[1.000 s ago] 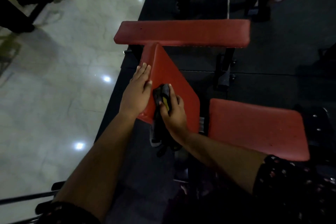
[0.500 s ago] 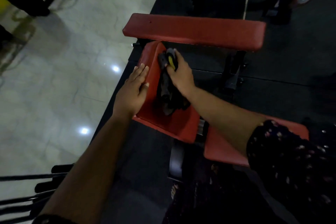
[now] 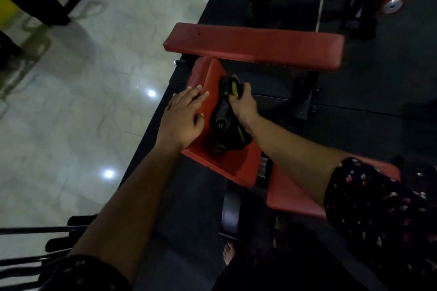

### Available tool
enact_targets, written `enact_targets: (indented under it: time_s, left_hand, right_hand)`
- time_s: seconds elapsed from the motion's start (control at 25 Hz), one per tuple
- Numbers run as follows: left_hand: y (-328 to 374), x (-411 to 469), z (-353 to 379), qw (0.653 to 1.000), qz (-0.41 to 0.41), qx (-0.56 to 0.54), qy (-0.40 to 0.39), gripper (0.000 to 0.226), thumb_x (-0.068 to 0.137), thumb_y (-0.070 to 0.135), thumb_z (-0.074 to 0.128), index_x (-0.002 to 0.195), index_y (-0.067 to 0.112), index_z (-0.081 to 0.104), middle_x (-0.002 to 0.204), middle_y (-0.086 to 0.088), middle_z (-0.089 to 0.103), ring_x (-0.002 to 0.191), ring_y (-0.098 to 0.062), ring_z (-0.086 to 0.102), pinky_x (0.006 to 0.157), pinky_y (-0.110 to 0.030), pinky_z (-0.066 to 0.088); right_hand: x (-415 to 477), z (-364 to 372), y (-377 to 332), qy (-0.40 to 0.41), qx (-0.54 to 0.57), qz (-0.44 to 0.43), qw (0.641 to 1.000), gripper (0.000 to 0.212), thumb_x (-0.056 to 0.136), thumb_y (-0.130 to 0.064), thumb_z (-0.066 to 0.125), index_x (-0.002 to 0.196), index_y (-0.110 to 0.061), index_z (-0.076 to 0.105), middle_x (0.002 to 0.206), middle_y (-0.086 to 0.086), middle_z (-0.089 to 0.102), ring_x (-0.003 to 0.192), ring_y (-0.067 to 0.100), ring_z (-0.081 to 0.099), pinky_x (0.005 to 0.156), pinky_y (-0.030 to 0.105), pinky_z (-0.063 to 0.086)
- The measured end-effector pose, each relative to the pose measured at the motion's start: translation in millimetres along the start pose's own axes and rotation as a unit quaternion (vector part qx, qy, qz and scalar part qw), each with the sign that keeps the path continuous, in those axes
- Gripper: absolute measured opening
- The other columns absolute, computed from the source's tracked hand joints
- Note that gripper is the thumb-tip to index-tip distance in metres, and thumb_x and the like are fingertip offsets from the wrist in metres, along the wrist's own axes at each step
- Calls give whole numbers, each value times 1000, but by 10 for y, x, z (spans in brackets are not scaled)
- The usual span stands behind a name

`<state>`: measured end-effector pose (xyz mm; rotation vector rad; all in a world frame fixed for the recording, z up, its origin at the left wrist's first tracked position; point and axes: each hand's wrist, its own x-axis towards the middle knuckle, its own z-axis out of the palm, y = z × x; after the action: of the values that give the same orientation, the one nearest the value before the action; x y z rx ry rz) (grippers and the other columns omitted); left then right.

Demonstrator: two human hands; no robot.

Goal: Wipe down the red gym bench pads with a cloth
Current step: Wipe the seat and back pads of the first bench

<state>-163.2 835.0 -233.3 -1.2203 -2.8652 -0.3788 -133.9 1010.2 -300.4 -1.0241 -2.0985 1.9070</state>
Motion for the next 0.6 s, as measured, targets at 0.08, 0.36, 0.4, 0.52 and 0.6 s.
enact_targets:
  time_s: [0.08,0.36,0.4,0.52,0.6]
  left_hand:
    - [-9,20,16,1000,-12,-10,-20,56,92,22,52,147,27,42,158,6,27,146,-20,21,113,-50,32]
    - [-16,16,6,999,-15,-30,-24,47,97,21,50,143,30,47,161,8,20,147,-19,18,114,-47,33]
    - [-10,11,-2,999,-16,-32,-23,46,97,21,50,142,31,48,161,8,20,147,-18,18,114,-47,32]
    - [10,5,-7,999,-14,-32,-10,40,97,20,50,136,29,56,160,7,23,147,-17,19,113,-44,33]
    - [27,-11,-12,999,-13,-35,5,38,96,18,50,131,28,60,159,5,27,146,-18,22,111,-45,36]
  right_hand:
    - [-227,94,138,5,-16,1,1000,41,90,-31,60,123,-16,41,114,15,61,103,33,61,88,41,50]
    - [-1366,421,379,-27,46,-7,999,98,75,-30,79,152,-20,20,148,1,30,132,12,33,108,30,32]
    - [-1481,486,422,-26,30,-17,999,101,76,-23,77,153,-20,13,154,3,22,137,15,26,110,27,27]
    - [-1779,591,676,-41,-23,-24,999,97,81,-10,67,154,-19,5,160,3,6,144,17,14,105,17,18]
    - [-1866,572,857,-63,-33,8,997,95,81,-9,67,154,-20,8,159,2,9,144,17,15,108,19,17]
